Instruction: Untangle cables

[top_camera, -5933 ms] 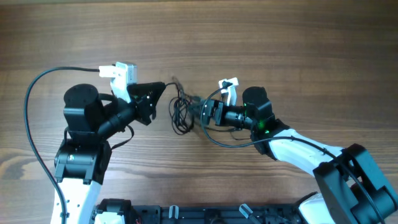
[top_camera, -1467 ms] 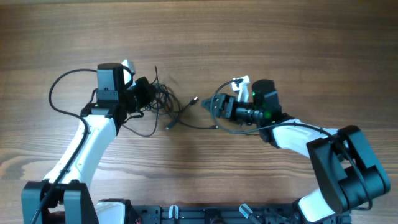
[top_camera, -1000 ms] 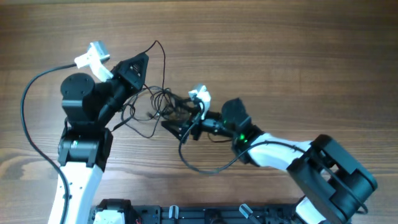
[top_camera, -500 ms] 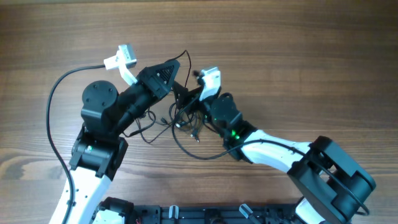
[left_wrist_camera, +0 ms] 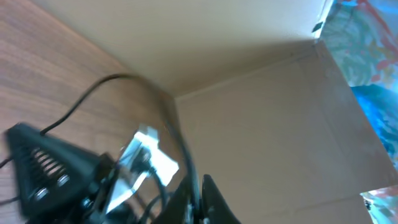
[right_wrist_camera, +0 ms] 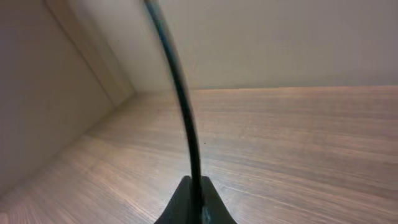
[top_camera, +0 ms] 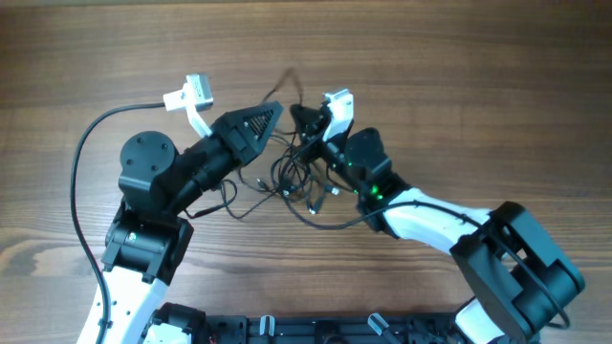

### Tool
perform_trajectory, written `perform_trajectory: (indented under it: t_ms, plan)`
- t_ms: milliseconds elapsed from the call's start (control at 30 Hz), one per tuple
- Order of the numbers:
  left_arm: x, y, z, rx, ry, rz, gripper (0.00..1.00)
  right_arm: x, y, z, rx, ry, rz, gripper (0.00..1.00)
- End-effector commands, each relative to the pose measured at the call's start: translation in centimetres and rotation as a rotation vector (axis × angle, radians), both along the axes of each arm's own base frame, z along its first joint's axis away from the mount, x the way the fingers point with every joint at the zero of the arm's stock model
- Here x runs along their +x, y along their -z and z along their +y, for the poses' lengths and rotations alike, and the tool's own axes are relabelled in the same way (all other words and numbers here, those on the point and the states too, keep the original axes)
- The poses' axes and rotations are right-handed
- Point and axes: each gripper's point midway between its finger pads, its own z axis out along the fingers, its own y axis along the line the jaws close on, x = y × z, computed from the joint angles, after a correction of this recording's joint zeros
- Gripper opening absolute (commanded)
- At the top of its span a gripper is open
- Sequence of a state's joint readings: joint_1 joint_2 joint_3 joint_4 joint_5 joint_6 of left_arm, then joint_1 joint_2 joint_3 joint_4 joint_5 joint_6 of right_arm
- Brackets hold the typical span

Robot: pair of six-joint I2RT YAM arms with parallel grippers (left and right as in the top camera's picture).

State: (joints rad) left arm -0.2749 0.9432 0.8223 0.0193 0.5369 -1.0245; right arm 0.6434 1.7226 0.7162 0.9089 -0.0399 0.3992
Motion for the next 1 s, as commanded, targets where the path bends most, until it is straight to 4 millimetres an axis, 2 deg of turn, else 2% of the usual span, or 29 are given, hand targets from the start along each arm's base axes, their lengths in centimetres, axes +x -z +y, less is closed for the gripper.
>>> perform_trajectory:
  t_ms: [0,33,100,133,267,367,400,467,533,567,633,667,700,733,800,867,900,967]
  plan:
    - [0.1,1.9,1.0,0.103,-0.038,0.012,0.24,1.2,-0.7,-1.6,0.103,-0.079,0.066,0.04]
    - [0.7,3.7,2.2,0.136,-0.106,0.083,0.39,1.1,-0.6,-1.8,0.118,-0.118,0.087,0.04]
    - [1.3,6.8,3.9,0.199,-0.198,0.202,0.84,0.7,-0.6,-2.0,0.156,-0.181,0.132,0.04]
    - [1.5,9.2,4.5,0.242,-0.229,0.285,1.0,0.5,-0.6,-2.1,0.172,-0.21,0.151,0.04]
    - [1.7,17.1,3.7,0.333,-0.174,0.551,1.0,0.4,-0.5,-2.2,0.198,-0.219,0.187,0.04]
    - [1.3,20.9,-0.1,0.267,0.003,0.699,1.0,0.3,0.4,-2.3,0.184,-0.21,0.223,0.04]
    - [1.3,22.4,-0.9,0.344,0.083,0.648,1.0,0.3,0.8,-2.3,0.178,-0.207,0.24,0.04]
    - [1.2,24.9,-1.3,0.573,0.209,0.477,0.98,0.2,1.2,-2.3,0.173,-0.205,0.257,0.04]
    - [1.4,28.0,-0.4,0.765,0.203,0.449,0.96,0.2,1.3,-2.3,0.171,-0.205,0.259,0.04]
    - [1.3,29.2,-0.3,0.812,0.202,0.462,0.87,0.2,1.1,-2.3,0.174,-0.206,0.252,0.04]
    - [0.4,30.8,-1.2,0.839,0.244,0.489,0.63,0.4,0.0,-2.2,0.191,-0.213,0.205,0.04]
    - [-0.1,31.8,-1.6,0.858,0.266,0.503,0.26,0.5,-1.6,-2.2,0.214,-0.222,0.138,0.04]
    - [-0.3,32.6,-1.5,0.889,0.265,0.515,0.1,0.6,-2.8,-2.4,0.229,-0.233,0.087,0.04]
    - [-0.5,33.4,-1.1,0.932,0.252,0.532,0.04,0.6,-4.5,-2.8,0.25,-0.252,0.02,0.04]
    - [-0.9,34.5,0.6,1.014,0.207,0.581,0.04,1.3,-6.7,-5.0,0.262,-0.241,-0.049,0.04]
    - [-1.5,35.2,4.1,1.124,0.103,0.672,0.04,2.9,-9.2,-9.4,0.244,-0.152,-0.139,0.04]
    - [-1.7,35.3,5.8,1.165,0.05,0.715,0.04,4.0,-10.5,-13.3,0.229,-0.053,-0.173,0.04]
    - [-1.8,35.4,8.2,1.195,-0.03,0.78,0.04,5.3,-10.7,-18.0,0.216,0.086,-0.144,0.04]
